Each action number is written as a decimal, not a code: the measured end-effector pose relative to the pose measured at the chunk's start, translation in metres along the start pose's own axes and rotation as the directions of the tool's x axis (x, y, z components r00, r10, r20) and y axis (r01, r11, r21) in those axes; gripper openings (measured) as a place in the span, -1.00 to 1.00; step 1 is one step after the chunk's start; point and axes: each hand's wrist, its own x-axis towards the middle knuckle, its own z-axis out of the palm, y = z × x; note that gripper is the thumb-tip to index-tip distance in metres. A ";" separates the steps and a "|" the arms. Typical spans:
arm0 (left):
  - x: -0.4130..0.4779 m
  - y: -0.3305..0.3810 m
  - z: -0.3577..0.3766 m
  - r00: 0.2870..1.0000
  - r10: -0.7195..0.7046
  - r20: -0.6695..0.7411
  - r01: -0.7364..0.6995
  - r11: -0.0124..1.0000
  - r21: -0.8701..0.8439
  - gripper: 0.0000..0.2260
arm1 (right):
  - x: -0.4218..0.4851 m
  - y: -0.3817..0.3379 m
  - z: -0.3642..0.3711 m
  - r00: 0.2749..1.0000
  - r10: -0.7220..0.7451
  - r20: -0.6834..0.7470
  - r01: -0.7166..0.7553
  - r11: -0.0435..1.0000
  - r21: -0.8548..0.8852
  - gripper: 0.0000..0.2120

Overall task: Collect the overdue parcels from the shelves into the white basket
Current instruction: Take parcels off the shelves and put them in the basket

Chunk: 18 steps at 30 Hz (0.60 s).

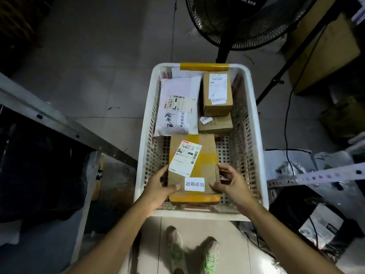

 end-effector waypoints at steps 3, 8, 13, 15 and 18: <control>0.019 -0.014 -0.003 1.000 -0.021 -0.002 0.021 1.000 -0.014 -0.22 | 0.017 0.011 0.005 1.000 0.029 0.012 -0.028 1.000 -0.010 -0.48; 0.052 -0.029 -0.003 0.999 -0.028 -0.027 0.028 1.000 -0.005 -0.19 | 0.049 0.033 0.008 0.998 0.057 -0.007 -0.057 0.996 -0.066 -0.47; 0.080 -0.039 -0.002 0.999 -0.025 -0.045 0.027 0.999 0.034 -0.18 | 0.077 0.050 0.011 0.997 0.067 -0.031 -0.068 0.997 -0.048 -0.35; 0.088 -0.043 -0.003 0.998 -0.029 -0.052 0.031 0.999 0.037 -0.18 | 0.087 0.058 0.011 0.998 0.058 -0.032 -0.060 0.995 -0.078 -0.24; 0.098 -0.047 -0.003 0.997 -0.030 -0.064 0.035 0.997 0.073 -0.20 | 0.100 0.069 0.013 0.998 0.054 -0.029 -0.056 0.995 -0.085 -0.16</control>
